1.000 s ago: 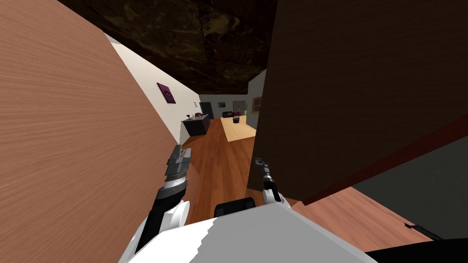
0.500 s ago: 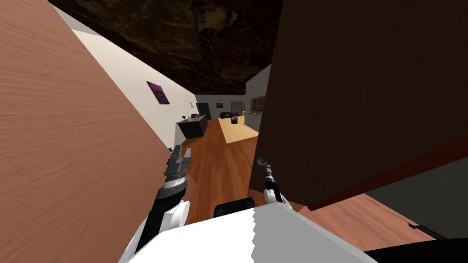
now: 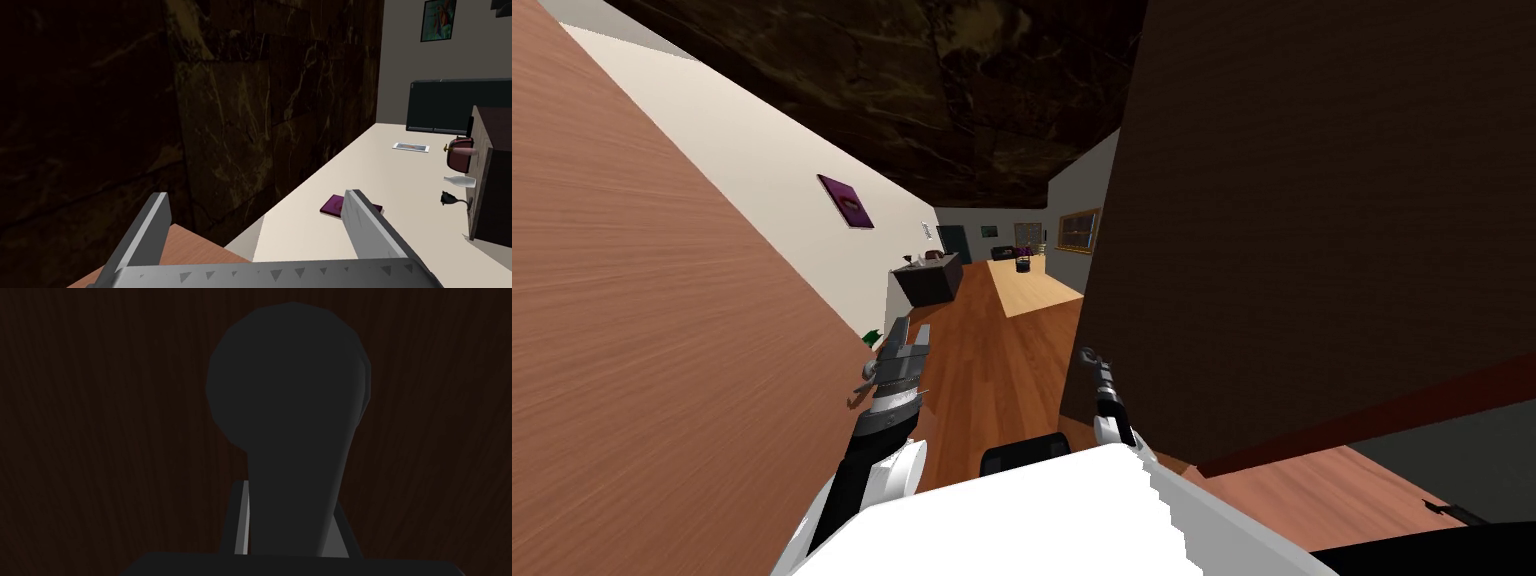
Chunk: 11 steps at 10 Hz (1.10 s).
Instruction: Push the door open
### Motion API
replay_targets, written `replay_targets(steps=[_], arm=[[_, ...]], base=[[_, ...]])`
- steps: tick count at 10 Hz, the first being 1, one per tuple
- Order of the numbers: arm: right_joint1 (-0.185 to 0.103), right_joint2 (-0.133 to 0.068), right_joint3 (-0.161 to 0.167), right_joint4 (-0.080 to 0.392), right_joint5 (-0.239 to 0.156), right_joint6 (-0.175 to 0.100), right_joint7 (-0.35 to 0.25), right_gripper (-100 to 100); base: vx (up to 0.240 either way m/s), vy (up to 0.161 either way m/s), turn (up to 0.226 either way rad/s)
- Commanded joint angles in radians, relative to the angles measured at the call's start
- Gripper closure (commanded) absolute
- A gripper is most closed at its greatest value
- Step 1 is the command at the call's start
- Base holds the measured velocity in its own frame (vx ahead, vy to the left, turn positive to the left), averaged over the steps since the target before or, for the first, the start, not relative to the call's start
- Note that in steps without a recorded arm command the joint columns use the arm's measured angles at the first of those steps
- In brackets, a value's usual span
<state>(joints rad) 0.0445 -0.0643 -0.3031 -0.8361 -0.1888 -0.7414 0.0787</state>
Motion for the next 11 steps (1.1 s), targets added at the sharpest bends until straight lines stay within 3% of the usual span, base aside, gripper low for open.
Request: replay_targets(steps=[1,7,8,11], arm=[[-0.003,-0.007,-0.019,-0.008,-0.01,-0.002,0.005,100],[0.001,0.006,-0.08,-0.01,-0.044,-0.005,0.025,100],[0.008,0.003,-0.078,-0.008,-0.043,-0.002,0.024,100],[0.011,-0.007,-0.113,-0.011,-0.063,-0.005,0.035,100]], base=[[0.223,0.012,-0.044],[0.198,0.015,-0.052],[0.075,-0.012,-0.024],[0.183,-0.003,-0.043]])
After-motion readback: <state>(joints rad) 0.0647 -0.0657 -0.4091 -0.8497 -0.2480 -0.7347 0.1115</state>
